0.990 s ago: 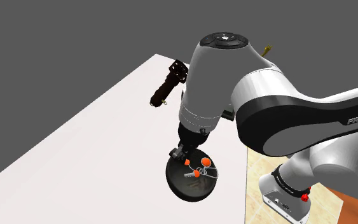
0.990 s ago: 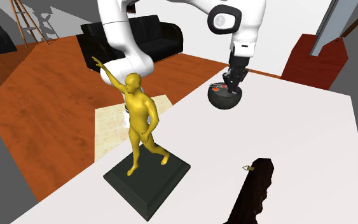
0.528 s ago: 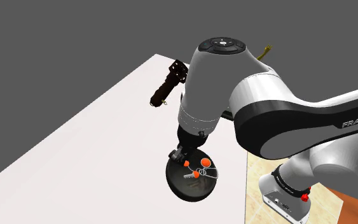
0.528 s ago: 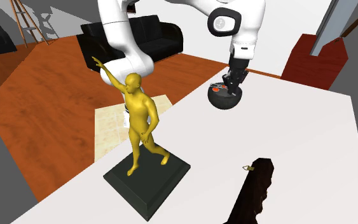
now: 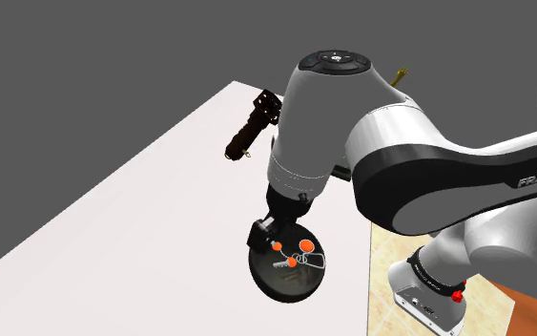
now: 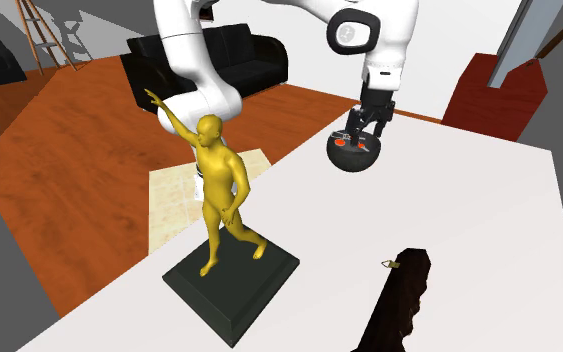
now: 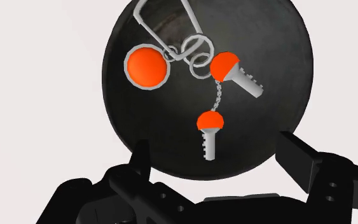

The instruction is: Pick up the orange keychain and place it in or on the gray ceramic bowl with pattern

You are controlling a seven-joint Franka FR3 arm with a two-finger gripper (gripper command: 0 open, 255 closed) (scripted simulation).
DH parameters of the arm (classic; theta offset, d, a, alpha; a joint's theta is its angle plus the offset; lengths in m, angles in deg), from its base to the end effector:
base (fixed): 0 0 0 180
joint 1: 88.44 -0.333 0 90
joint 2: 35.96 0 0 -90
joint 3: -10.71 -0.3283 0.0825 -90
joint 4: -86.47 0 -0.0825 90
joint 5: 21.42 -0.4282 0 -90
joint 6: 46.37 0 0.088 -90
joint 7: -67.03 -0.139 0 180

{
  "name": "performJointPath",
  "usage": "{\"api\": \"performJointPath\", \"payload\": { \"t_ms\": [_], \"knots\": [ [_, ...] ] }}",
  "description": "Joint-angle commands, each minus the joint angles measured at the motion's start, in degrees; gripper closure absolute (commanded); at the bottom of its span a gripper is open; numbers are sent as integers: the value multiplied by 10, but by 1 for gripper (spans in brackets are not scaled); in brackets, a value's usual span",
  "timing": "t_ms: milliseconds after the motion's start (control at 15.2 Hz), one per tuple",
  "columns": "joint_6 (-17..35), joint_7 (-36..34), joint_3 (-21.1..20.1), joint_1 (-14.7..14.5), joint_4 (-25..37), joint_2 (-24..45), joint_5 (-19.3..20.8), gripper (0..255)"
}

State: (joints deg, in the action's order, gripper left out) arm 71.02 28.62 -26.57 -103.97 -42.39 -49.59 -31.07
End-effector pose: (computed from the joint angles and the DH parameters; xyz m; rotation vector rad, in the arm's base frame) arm 0.3029 0.4270 0.4017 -3.1302 -0.2494 0.0111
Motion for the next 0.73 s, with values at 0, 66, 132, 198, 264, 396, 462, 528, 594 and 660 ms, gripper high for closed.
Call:
{"api": "performJointPath", "payload": {
  "t_ms": [0,66,132,198,264,396,462,528,594,660],
  "knots": [
    [-31,2,5,-1,21,-11,-4,0],
    [-51,4,9,-1,36,-17,-5,0],
    [-67,5,11,0,48,-21,-6,0],
    [-67,5,11,0,48,-21,-6,0],
    [-67,5,11,0,48,-21,-6,0],
    [-67,5,11,0,48,-21,-6,0],
    [-67,5,11,0,48,-21,-5,0],
    [-67,5,11,0,48,-21,-5,0],
    [-67,5,11,0,48,-21,-5,0],
    [-67,5,11,0,48,-21,-5,0]
  ]
}}
